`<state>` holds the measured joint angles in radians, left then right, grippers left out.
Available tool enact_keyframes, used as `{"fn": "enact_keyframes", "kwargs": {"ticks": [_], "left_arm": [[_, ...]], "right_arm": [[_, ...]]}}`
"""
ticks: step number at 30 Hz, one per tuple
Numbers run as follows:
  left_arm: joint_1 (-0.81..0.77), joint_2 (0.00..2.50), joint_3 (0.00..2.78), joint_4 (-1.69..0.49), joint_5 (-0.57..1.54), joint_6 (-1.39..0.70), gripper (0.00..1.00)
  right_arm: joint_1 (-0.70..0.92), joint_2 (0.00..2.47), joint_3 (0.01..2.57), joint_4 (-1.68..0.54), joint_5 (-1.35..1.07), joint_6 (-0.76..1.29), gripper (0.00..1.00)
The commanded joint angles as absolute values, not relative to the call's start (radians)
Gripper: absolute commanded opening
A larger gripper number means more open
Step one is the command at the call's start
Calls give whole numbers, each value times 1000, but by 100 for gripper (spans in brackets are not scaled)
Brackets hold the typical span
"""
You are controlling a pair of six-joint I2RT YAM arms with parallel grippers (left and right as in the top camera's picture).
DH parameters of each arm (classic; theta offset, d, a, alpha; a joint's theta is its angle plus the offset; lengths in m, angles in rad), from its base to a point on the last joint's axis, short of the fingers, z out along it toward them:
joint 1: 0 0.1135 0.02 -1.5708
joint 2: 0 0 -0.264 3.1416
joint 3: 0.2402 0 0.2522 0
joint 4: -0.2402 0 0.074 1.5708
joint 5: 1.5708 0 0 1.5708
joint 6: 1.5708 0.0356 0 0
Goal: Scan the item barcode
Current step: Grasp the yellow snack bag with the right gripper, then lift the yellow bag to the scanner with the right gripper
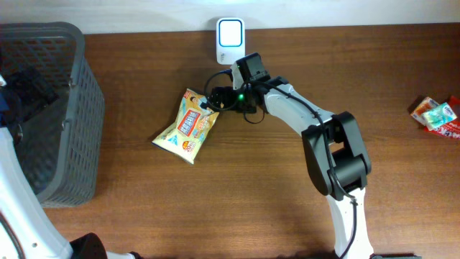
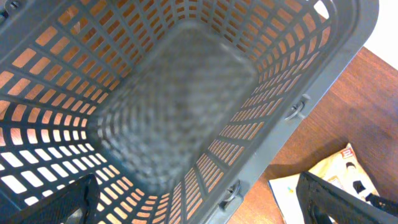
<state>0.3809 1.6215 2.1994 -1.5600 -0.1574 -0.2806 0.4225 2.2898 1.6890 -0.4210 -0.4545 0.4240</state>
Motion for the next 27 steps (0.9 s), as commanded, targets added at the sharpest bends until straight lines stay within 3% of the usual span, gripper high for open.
{"fn": "enact_keyframes", "kwargs": {"ticks": [1, 3, 5, 9, 10, 14, 17, 20, 23, 27], "left_arm": [[383, 1617, 2207, -1558, -157, -287, 99], [383, 1617, 2207, -1558, -157, -287, 99], [383, 1617, 2207, -1558, -157, -287, 99], [383, 1617, 2207, -1558, -157, -287, 99], [383, 1617, 2207, -1558, -157, -287, 99], [383, 1617, 2207, -1558, -157, -287, 99], [383, 1617, 2207, -1558, -157, -287, 99], [383, 1617, 2207, -1558, -157, -287, 99], [383, 1617, 2207, -1558, -157, -287, 99], [383, 1617, 2207, -1558, -157, -287, 99]], "right_arm": [[461, 2380, 1685, -402, -434, 448, 99], [478, 2392, 1685, -386, -434, 447, 100], [491, 2397, 1685, -377, -429, 447, 82], [500, 2397, 1685, -392, -291, 447, 27], [500, 2397, 1685, -395, -291, 447, 4], [481, 2358, 1685, -421, -263, 398, 4], [429, 2176, 1685, -493, -204, 357, 4], [421, 1974, 1685, -620, 104, 190, 4], [425, 1848, 1685, -749, 419, 179, 4], [423, 1837, 1685, -873, 620, 183, 4]]}}
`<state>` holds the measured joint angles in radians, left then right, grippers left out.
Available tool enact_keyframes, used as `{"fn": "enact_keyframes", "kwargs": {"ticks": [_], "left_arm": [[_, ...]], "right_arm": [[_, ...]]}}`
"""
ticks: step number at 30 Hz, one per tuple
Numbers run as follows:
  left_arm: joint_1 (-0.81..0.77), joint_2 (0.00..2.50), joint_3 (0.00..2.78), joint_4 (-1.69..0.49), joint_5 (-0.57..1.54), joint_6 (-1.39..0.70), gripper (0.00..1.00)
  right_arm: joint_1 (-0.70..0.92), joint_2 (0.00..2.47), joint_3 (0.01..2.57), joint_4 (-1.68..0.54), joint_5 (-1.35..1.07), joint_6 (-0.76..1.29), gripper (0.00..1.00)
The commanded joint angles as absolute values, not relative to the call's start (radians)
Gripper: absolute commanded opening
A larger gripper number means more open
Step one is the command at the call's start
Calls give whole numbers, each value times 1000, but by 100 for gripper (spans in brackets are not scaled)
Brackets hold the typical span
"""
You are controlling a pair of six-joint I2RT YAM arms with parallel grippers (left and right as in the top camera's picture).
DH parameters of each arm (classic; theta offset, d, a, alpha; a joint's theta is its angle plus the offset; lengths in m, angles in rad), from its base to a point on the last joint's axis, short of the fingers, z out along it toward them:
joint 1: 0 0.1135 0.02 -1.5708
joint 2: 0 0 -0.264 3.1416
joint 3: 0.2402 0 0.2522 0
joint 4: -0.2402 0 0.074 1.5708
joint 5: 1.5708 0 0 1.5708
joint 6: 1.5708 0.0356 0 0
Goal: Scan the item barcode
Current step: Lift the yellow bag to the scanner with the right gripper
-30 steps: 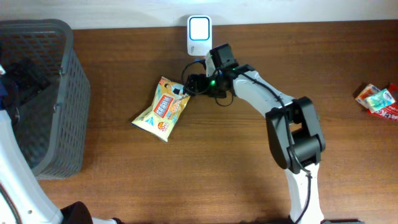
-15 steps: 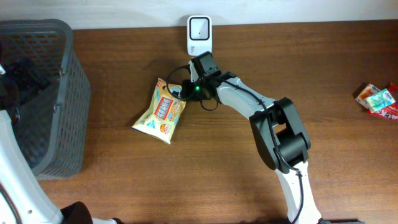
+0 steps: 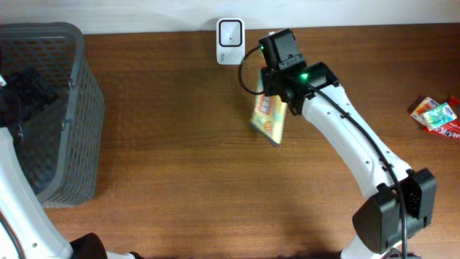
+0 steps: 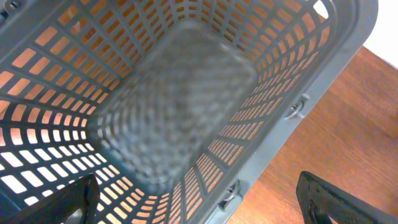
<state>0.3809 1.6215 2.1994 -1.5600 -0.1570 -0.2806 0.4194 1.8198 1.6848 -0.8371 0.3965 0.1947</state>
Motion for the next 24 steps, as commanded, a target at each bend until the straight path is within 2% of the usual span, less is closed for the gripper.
{"fn": "enact_keyframes", "kwargs": {"ticks": [1, 4, 6, 8, 11, 12, 15, 19, 23, 24], "left_arm": [[383, 1617, 2207, -1558, -157, -287, 99], [383, 1617, 2207, -1558, -157, -287, 99], [383, 1617, 2207, -1558, -157, -287, 99], [383, 1617, 2207, -1558, -157, -287, 99], [383, 1617, 2207, -1558, -157, -287, 99], [383, 1617, 2207, -1558, -157, -287, 99], [383, 1617, 2207, -1558, -157, -287, 99], [383, 1617, 2207, -1558, -157, -287, 99], [383, 1617, 2207, -1558, -157, -287, 99], [383, 1617, 2207, -1558, -157, -287, 99]], "right_arm": [[422, 1838, 1685, -898, 719, 226, 4], [375, 1838, 1685, -916, 1017, 270, 4], [297, 1839, 1685, -912, 1059, 271, 4], [236, 1839, 1685, -897, 1029, 271, 4], [197, 1843, 1684, -884, 723, 271, 4], [205, 1854, 1674, -867, 695, 271, 4], [266, 1887, 1612, -815, 695, 271, 4], [447, 1904, 1576, -804, 691, 271, 5], [625, 1903, 1576, -757, 691, 271, 15], [650, 1903, 1576, -750, 691, 271, 15]]}}
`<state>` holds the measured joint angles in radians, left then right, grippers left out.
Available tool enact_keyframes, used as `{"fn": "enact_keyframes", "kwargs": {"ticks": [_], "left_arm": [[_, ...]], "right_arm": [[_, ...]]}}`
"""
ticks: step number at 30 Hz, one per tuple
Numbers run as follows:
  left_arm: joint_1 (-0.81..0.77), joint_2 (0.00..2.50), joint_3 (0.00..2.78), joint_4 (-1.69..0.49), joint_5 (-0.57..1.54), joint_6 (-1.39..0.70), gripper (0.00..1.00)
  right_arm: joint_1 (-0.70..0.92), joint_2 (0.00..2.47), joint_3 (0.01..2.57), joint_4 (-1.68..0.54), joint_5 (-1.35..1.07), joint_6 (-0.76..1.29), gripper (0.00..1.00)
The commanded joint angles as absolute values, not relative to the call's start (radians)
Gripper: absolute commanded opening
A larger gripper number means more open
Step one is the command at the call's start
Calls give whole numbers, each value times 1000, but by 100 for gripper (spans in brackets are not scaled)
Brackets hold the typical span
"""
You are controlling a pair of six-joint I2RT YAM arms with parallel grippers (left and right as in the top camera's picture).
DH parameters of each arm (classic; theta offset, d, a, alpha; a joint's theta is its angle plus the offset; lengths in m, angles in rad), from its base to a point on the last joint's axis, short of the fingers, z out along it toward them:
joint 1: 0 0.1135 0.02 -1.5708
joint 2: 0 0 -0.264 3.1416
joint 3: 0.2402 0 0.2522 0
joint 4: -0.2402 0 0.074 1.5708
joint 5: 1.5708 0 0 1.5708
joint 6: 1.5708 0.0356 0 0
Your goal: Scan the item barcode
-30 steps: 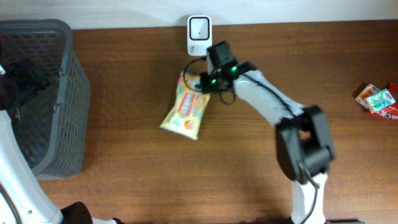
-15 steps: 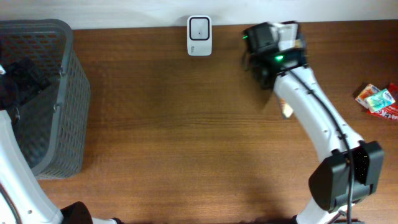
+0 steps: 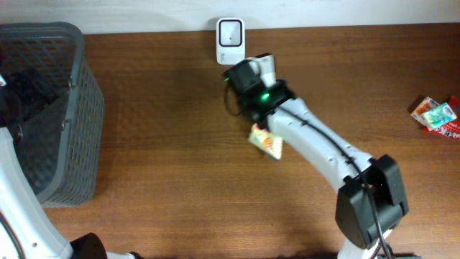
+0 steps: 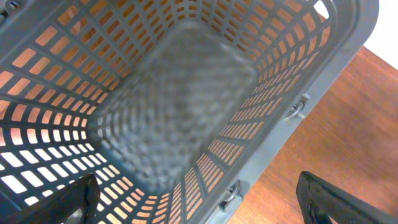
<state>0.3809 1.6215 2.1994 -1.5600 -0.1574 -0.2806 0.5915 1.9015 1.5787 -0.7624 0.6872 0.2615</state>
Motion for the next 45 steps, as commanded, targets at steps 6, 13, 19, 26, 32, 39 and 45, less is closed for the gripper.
{"fn": "enact_keyframes", "kwargs": {"ticks": [6, 13, 19, 26, 32, 39, 45], "left_arm": [[383, 1617, 2207, -1558, -157, -287, 99], [383, 1617, 2207, -1558, -157, -287, 99], [383, 1617, 2207, -1558, -157, -287, 99], [383, 1617, 2207, -1558, -157, -287, 99], [383, 1617, 2207, -1558, -157, -287, 99], [383, 1617, 2207, -1558, -157, -287, 99], [383, 1617, 2207, -1558, -157, -287, 99]], "right_arm": [[722, 1904, 1576, -739, 1289, 270, 4], [620, 1904, 1574, -846, 17, 56, 62], [716, 1905, 1535, -895, -38, -39, 86], [860, 1905, 1288, -765, 388, -52, 99], [830, 1905, 1169, -558, 412, -101, 99], [701, 1908, 1147, -497, 401, 21, 4], [698, 1864, 1470, -670, 131, 115, 4]]}}
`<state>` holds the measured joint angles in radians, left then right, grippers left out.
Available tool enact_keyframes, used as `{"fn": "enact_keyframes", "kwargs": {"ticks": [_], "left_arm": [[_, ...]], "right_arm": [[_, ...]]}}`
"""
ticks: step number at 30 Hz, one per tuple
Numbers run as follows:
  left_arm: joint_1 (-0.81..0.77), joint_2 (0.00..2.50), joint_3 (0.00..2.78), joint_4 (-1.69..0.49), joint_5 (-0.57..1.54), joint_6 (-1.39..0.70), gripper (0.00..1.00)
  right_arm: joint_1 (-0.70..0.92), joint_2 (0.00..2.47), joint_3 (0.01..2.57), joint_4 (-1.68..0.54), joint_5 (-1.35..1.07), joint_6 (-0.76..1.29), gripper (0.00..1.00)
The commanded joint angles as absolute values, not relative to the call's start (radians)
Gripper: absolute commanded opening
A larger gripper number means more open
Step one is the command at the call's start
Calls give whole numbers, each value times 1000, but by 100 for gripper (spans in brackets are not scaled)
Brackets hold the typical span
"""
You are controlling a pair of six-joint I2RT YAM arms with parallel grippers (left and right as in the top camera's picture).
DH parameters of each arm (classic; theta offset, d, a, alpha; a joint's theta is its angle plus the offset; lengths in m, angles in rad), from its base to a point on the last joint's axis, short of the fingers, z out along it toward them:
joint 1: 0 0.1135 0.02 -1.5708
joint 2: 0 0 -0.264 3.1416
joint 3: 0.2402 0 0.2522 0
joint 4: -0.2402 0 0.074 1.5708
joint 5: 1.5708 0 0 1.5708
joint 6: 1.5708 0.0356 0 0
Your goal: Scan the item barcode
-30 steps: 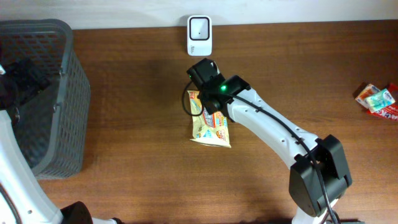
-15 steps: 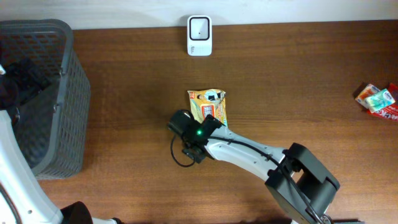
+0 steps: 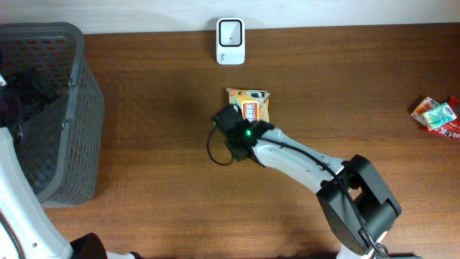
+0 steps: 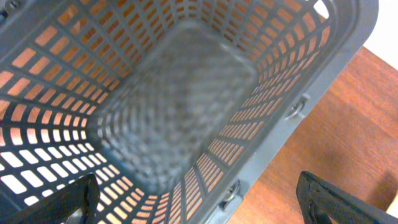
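Observation:
An orange and yellow snack packet [image 3: 249,102] faces up in the overhead view, a white label on it, a short way in front of the white scanner [image 3: 231,32] at the table's far edge. Its near edge runs into my right gripper [image 3: 244,121], which looks shut on it; the black wrist and green light hide the fingers. Over the grey basket [image 4: 186,112] my left gripper [image 4: 199,208] hangs open, with nothing between its fingers [image 4: 336,199]. It also shows in the overhead view, left gripper [image 3: 25,90].
The grey mesh basket [image 3: 79,108] fills the table's left end. Small red and teal packets [image 3: 436,115] lie at the far right edge. The right arm [image 3: 316,162] stretches from the front right toward the middle, with a cable loop [image 3: 213,150] beside the wrist.
My right gripper has moved down and left, nearer the table's middle. The packet was tucked under the arm and now shows face up on the scanner side of the wrist. The left arm is unchanged.
My right gripper was at the packet lying left of the scanner's front. Then it held the packet edge-on to the right of the scanner. Then the packet sat lower, under the arm. Now it faces up, in front of the scanner. The left gripper stayed open over the basket.

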<state>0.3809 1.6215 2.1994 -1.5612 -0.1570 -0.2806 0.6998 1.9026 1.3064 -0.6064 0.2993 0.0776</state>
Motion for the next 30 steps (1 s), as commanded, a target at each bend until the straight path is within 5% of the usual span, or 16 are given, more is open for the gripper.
{"fn": "enact_keyframes", "kwargs": {"ticks": [1, 8, 17, 19, 23, 24, 26, 27, 28, 30], "left_arm": [[383, 1617, 2207, -1558, -157, -287, 99], [383, 1617, 2207, -1558, -157, -287, 99], [383, 1617, 2207, -1558, -157, -287, 99], [383, 1617, 2207, -1558, -157, -287, 99], [383, 1617, 2207, -1558, -157, -287, 99], [383, 1617, 2207, -1558, -157, -287, 99], [383, 1617, 2207, -1558, -157, -287, 99], [383, 1617, 2207, -1558, -157, -287, 99], [383, 1617, 2207, -1558, -157, -287, 99], [383, 1617, 2207, -1558, -157, -287, 99]], "right_arm": [[698, 1863, 1539, -714, 71, 144, 4], [566, 1865, 1672, -702, -602, 358, 4], [150, 1911, 1628, -850, -140, 261, 8], [107, 1910, 1628, -885, -134, 262, 23], [99, 1910, 1629, -901, -134, 258, 86], [100, 1910, 1629, -898, -134, 258, 90], [106, 1910, 1628, -894, -135, 258, 82], [115, 1911, 1627, -893, -138, 259, 66], [132, 1923, 1626, -893, -138, 259, 36], [162, 1965, 1614, -872, -128, 260, 9]]}}
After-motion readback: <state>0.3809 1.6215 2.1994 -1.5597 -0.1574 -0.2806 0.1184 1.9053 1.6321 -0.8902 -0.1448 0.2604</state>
